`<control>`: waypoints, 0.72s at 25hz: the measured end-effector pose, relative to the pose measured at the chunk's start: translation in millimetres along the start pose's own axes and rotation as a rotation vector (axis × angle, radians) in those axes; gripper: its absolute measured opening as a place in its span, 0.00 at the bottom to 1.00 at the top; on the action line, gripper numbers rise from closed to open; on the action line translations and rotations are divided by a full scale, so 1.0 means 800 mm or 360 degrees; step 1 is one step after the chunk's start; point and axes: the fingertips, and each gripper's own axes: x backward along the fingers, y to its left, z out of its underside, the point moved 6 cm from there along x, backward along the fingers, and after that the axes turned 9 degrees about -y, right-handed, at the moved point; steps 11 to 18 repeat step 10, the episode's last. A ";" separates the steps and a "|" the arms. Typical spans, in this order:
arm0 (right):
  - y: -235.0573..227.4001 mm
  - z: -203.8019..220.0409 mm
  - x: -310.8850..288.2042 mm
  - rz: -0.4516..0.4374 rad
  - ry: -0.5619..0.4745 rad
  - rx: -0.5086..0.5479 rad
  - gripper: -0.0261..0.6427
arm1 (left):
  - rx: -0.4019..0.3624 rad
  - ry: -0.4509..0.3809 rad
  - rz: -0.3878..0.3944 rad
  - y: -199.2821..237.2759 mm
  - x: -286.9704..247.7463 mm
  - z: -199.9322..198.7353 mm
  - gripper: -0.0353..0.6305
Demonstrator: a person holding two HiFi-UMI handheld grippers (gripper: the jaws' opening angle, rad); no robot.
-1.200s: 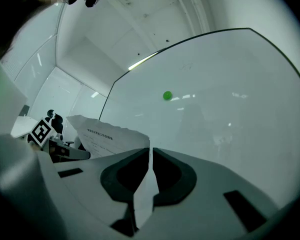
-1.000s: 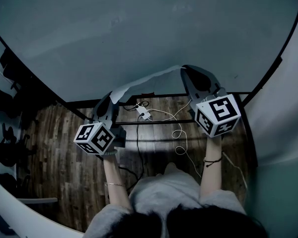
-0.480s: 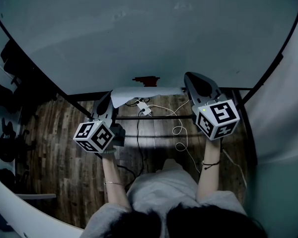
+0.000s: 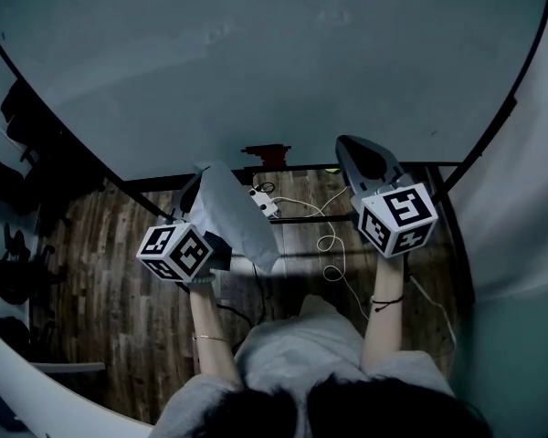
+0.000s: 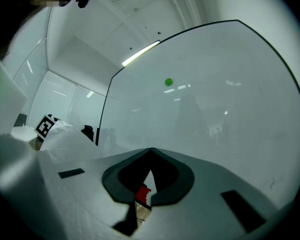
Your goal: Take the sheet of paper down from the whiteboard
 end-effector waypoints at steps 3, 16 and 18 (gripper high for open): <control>-0.001 -0.001 -0.001 -0.0005 0.0001 0.0002 0.04 | 0.0005 0.0000 0.0013 -0.002 -0.003 0.000 0.06; 0.002 0.000 -0.007 -0.0008 0.0004 -0.0004 0.04 | 0.0012 0.0022 0.0060 -0.001 -0.011 0.001 0.06; 0.002 0.000 -0.007 -0.0008 0.0004 -0.0004 0.04 | 0.0012 0.0022 0.0060 -0.001 -0.011 0.001 0.06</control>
